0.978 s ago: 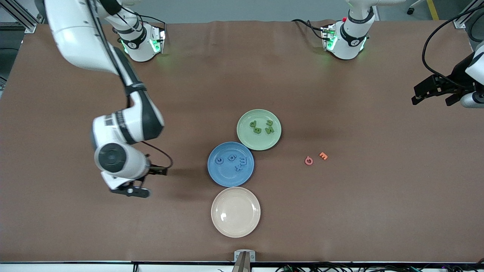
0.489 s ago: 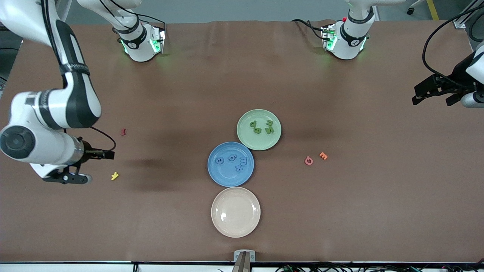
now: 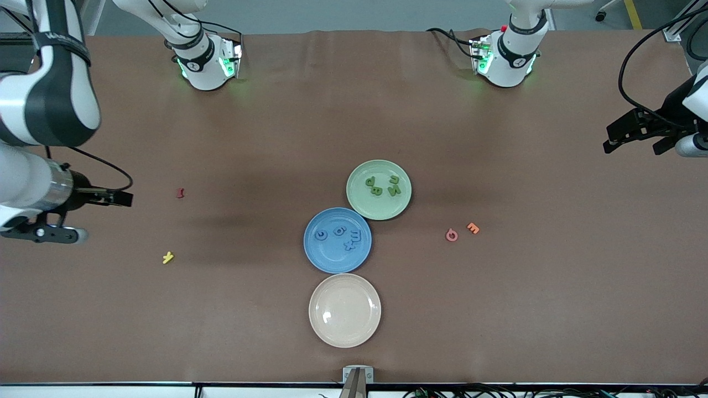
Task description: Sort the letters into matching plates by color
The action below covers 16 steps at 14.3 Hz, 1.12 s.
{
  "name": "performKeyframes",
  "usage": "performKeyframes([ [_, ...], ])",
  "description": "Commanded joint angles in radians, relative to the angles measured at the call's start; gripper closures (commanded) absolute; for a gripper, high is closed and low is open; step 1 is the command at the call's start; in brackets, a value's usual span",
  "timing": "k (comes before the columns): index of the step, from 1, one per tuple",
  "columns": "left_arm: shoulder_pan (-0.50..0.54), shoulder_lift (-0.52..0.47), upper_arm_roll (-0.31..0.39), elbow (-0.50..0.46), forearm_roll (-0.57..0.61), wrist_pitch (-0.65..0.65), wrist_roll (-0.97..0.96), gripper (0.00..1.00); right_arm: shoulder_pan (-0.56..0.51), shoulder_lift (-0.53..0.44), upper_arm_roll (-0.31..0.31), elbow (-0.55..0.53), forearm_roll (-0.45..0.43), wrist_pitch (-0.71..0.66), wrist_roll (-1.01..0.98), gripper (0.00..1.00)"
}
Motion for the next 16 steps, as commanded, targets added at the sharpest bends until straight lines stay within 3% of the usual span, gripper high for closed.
performKeyframes([
  [1, 0.006, 0.008, -0.003, 0.021, 0.005, -0.015, -0.007, 0.00, -0.060, 0.009, 0.015, 0.039, 0.023, -0.050, -0.085, 0.00],
  [3, 0.004, 0.009, -0.003, 0.021, 0.005, -0.015, -0.007, 0.00, -0.086, 0.009, 0.017, 0.040, 0.039, -0.048, -0.078, 0.00],
  [5, 0.004, 0.009, -0.003, 0.021, 0.006, -0.012, -0.007, 0.00, -0.115, 0.015, 0.014, 0.074, 0.115, -0.041, -0.075, 0.00],
  [11, 0.004, 0.011, -0.003, 0.021, 0.009, -0.010, -0.007, 0.00, -0.119, 0.019, 0.020, 0.091, 0.129, 0.002, -0.073, 0.00],
  [16, 0.004, 0.011, -0.003, 0.021, 0.009, -0.010, -0.007, 0.00, -0.095, -0.021, 0.021, 0.063, 0.117, -0.054, -0.087, 0.00],
])
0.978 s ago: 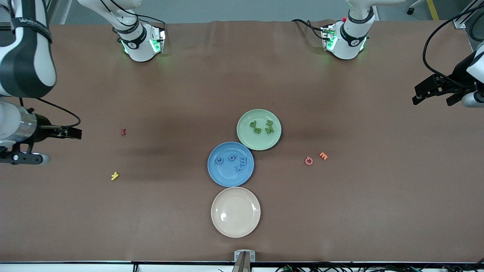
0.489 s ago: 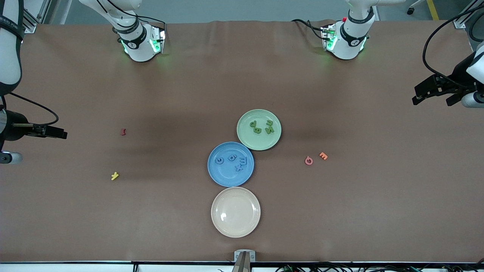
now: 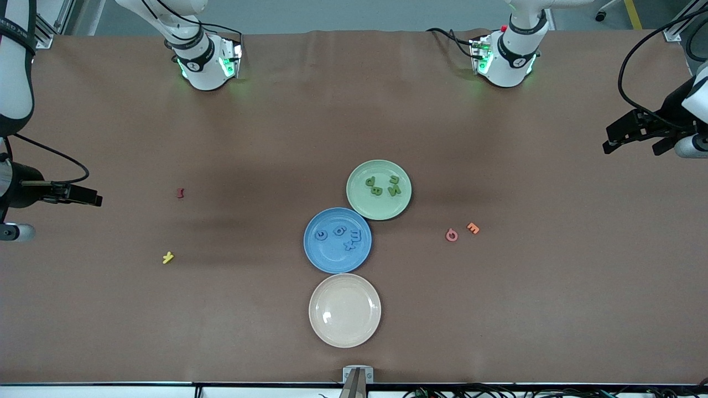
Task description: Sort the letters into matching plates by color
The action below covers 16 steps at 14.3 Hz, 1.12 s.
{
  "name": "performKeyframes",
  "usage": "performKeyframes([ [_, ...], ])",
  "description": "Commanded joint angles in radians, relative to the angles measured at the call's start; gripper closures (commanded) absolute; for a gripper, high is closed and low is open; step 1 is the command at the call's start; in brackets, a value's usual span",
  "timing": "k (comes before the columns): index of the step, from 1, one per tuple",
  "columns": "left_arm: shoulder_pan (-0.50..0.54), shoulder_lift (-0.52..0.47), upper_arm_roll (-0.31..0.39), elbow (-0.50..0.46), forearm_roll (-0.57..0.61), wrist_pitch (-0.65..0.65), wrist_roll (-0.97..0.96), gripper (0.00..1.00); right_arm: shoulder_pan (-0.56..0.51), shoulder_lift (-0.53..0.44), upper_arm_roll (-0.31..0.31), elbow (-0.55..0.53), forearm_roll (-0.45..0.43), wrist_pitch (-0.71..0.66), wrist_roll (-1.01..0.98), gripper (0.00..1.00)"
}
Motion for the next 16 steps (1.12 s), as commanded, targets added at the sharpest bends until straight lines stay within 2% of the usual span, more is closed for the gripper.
performKeyframes([
  [1, 0.004, 0.008, -0.003, 0.021, 0.009, -0.009, -0.007, 0.00, -0.002, -0.051, 0.004, -0.032, 0.001, -0.038, -0.016, 0.00],
  [3, 0.004, 0.008, -0.003, 0.021, 0.009, -0.009, -0.007, 0.00, 0.004, -0.120, -0.007, -0.098, 0.000, -0.032, -0.047, 0.00],
  [6, 0.014, 0.008, -0.003, 0.021, 0.009, -0.009, -0.007, 0.00, 0.076, -0.203, -0.094, -0.161, -0.002, -0.034, -0.062, 0.00],
  [12, 0.014, 0.010, -0.003, 0.021, 0.008, -0.009, -0.007, 0.00, 0.111, -0.383, -0.111, -0.327, -0.016, -0.011, -0.076, 0.00],
  [16, 0.016, 0.010, -0.003, 0.021, 0.008, -0.009, -0.007, 0.00, 0.114, -0.437, -0.114, -0.339, -0.031, -0.014, -0.077, 0.00],
])
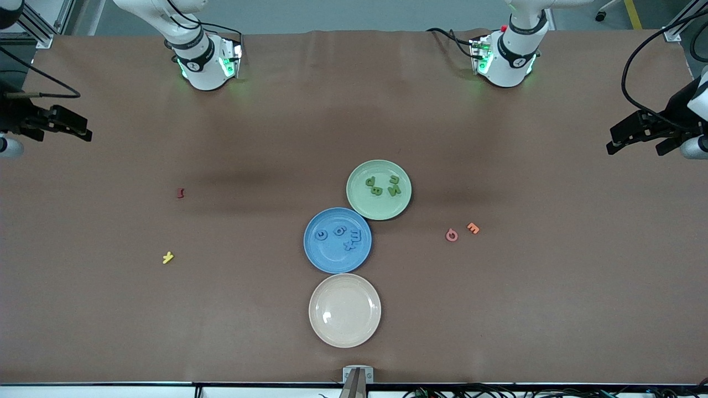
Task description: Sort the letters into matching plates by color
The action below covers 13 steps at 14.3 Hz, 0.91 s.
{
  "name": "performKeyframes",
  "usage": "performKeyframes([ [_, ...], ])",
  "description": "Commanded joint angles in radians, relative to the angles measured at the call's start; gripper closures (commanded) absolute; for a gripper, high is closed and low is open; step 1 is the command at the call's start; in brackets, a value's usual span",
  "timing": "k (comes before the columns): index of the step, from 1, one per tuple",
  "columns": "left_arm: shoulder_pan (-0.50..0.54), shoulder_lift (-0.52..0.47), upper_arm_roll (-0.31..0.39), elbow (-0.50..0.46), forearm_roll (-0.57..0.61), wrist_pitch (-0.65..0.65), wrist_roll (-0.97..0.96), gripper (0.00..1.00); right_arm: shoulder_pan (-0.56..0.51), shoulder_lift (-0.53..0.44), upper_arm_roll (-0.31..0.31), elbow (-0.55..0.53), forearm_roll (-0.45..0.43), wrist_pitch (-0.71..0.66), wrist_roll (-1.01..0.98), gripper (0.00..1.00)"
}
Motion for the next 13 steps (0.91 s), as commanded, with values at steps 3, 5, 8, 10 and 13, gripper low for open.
performKeyframes([
  [3, 0.004, 0.008, -0.003, 0.020, 0.009, -0.009, -0.007, 0.00, 0.025, -0.095, -0.015, -0.043, -0.012, 0.017, -0.014, 0.00],
  [5, 0.004, 0.008, -0.003, 0.020, 0.009, -0.009, -0.007, 0.00, 0.019, -0.092, -0.015, -0.045, -0.010, 0.023, -0.012, 0.00],
  [8, 0.002, 0.007, -0.003, 0.023, 0.011, -0.011, -0.007, 0.00, 0.016, -0.091, -0.016, -0.045, 0.003, 0.038, -0.011, 0.00],
  [10, 0.001, 0.014, -0.005, 0.031, 0.012, -0.011, -0.009, 0.00, 0.016, -0.089, -0.016, -0.046, 0.005, 0.035, -0.009, 0.00],
  [13, 0.002, 0.017, -0.003, 0.034, 0.002, -0.014, -0.006, 0.00, 0.016, -0.088, -0.016, -0.048, 0.007, 0.035, -0.009, 0.00],
])
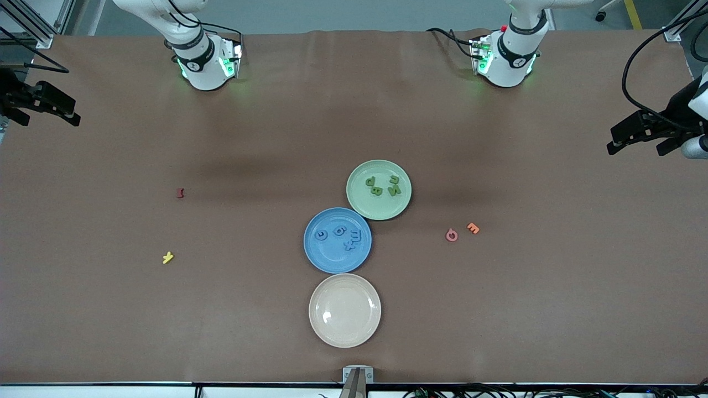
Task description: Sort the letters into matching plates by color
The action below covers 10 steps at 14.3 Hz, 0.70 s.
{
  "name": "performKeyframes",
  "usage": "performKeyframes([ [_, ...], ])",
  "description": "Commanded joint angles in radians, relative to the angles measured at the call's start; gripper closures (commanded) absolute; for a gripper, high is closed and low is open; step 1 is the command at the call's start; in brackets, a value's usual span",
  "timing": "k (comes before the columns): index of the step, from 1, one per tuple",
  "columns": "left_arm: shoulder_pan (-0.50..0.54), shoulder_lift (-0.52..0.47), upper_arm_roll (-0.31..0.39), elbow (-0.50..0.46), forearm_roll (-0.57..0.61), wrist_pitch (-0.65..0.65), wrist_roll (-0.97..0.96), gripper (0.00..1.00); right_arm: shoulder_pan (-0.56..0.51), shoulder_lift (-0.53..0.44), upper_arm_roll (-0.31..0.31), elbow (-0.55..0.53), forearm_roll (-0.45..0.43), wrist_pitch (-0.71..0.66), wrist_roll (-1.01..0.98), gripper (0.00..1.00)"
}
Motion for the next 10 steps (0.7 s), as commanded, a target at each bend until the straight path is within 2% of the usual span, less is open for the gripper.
performKeyframes([
  [1, 0.001, 0.015, -0.005, 0.029, 0.003, -0.012, -0.007, 0.00, 0.009, -0.019, -0.009, -0.025, 0.006, 0.014, -0.007, 0.00],
  [10, 0.001, 0.010, -0.005, 0.031, 0.000, -0.012, -0.003, 0.00, -0.020, -0.022, -0.009, -0.045, 0.037, 0.017, -0.008, 0.00],
])
